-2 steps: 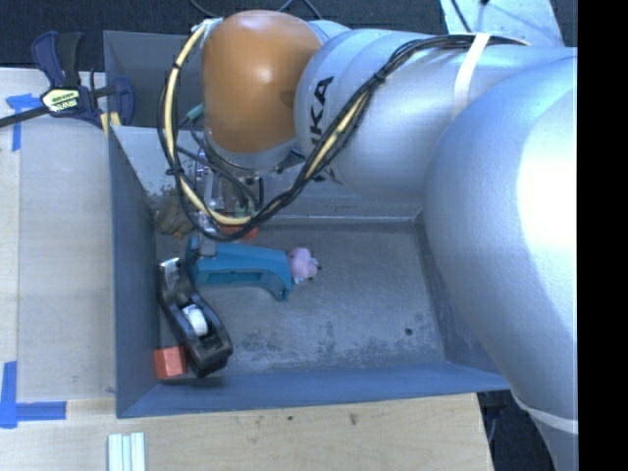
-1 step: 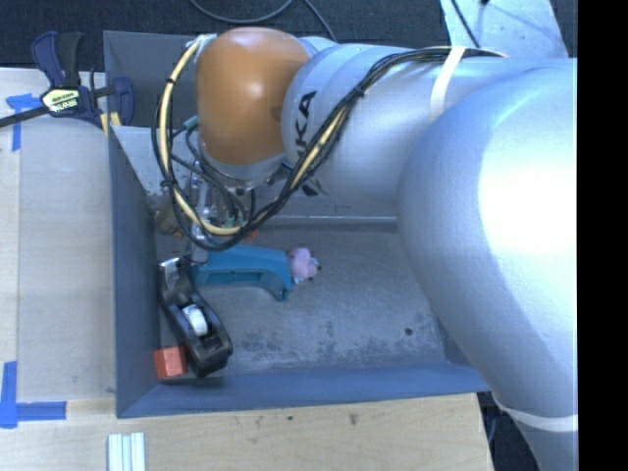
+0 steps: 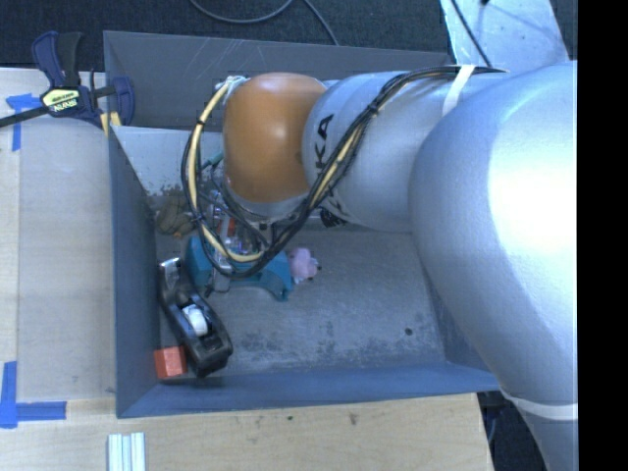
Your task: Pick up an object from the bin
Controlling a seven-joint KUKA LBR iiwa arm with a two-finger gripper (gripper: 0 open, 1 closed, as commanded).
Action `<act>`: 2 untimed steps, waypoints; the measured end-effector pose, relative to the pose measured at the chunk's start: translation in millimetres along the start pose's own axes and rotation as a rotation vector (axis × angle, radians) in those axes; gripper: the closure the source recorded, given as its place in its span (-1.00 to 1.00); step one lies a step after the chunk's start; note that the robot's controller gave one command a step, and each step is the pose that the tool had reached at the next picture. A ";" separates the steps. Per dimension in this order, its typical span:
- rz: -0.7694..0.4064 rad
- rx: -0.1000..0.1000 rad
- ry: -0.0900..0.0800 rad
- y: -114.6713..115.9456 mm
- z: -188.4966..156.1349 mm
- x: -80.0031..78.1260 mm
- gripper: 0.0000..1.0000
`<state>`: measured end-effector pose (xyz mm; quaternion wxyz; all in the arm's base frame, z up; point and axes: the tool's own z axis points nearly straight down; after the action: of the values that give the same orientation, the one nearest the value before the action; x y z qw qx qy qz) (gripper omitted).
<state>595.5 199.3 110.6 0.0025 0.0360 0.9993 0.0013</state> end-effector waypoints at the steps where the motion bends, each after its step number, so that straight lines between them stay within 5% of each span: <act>1: 0.006 0.000 -0.007 23.4 29.0 -6.2 1.00; 2: 0.006 0.000 -0.007 23.3 29.0 -6.2 1.00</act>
Offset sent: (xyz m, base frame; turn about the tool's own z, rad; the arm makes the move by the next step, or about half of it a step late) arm 0.0000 0.0000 0.0000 0.0000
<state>603.5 222.2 81.8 0.0061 0.0392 0.9992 0.0011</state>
